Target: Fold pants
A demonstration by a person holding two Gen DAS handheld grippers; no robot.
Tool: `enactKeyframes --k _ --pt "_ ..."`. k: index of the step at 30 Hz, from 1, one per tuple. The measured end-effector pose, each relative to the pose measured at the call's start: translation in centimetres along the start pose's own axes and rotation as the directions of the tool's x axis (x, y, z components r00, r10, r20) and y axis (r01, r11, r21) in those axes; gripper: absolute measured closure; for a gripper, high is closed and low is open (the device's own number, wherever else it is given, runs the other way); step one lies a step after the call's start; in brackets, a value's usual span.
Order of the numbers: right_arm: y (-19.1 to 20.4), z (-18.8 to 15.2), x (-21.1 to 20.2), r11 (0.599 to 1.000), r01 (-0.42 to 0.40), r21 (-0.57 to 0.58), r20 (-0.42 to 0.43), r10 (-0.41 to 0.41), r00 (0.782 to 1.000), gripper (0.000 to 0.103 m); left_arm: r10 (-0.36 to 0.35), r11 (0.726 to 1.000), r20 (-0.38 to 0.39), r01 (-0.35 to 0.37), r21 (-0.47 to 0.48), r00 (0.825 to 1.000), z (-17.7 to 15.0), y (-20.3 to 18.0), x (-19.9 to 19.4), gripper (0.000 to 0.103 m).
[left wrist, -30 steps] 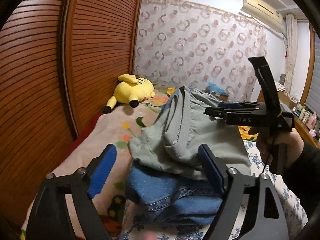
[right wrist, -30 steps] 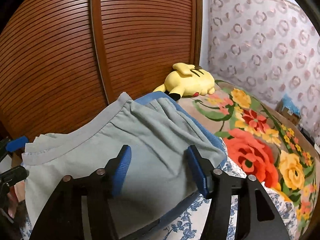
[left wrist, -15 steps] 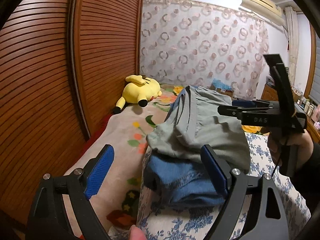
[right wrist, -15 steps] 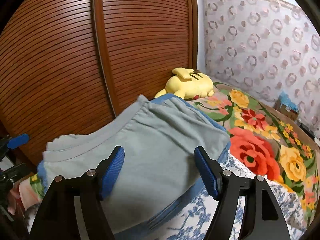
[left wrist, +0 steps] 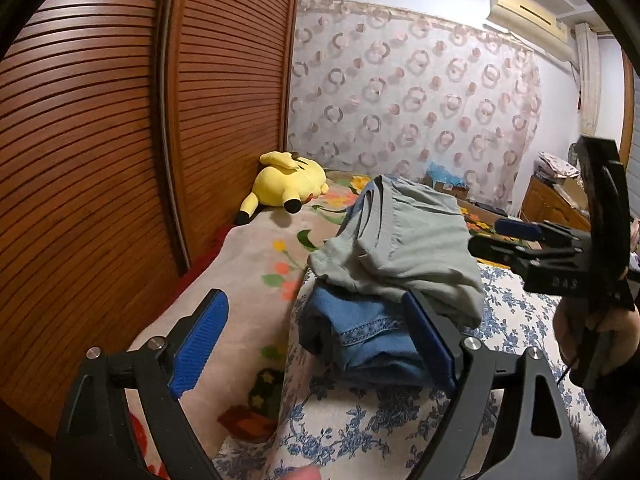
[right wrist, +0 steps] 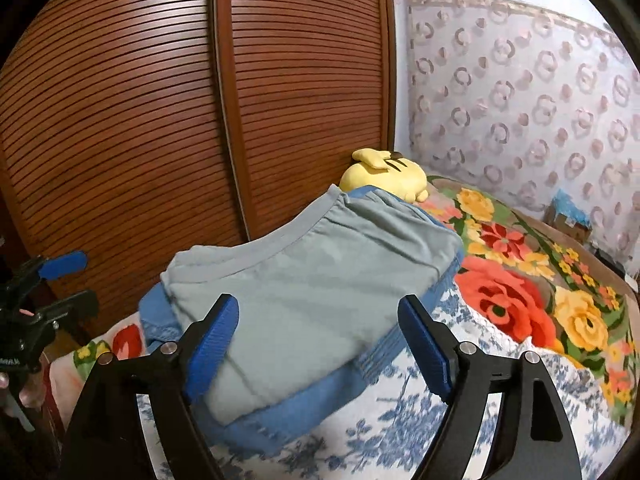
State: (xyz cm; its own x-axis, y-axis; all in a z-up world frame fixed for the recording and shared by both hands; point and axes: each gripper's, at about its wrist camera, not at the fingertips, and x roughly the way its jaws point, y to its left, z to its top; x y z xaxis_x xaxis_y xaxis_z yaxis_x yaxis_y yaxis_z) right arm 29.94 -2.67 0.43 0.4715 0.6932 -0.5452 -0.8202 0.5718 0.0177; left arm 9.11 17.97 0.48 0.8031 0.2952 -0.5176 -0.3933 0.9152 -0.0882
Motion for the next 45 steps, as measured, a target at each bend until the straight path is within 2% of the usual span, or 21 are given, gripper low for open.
enactKeyframes --k 10,19,35,45 --pt "2.2 -2.0 -3.4 1.000 0.011 0.017 0.010 -0.011 1.000 0.019 -0.011 1.000 0.007 0.011 0.025 1.000 -1.3 0.3 -2.3 0.014" --pt "3.4 -4.6 -7.0 0.997 0.046 0.054 0.024 -0.047 0.999 0.019 -0.051 0.997 -0.001 0.051 0.065 0.999 -2.5 -1.3 -3.7 0.014" --pt "5.4 -9.5 -15.6 0.977 0.161 0.142 0.052 -0.170 0.984 0.019 -0.157 0.977 -0.017 0.158 0.146 0.987 -4.4 -6.0 -5.9 0.014" --pt "6.5 -12.9 -21.4 0.939 0.264 0.219 0.043 -0.280 0.959 0.019 -0.229 0.953 -0.037 0.232 0.193 0.973 -5.6 -9.8 -7.3 0.014"
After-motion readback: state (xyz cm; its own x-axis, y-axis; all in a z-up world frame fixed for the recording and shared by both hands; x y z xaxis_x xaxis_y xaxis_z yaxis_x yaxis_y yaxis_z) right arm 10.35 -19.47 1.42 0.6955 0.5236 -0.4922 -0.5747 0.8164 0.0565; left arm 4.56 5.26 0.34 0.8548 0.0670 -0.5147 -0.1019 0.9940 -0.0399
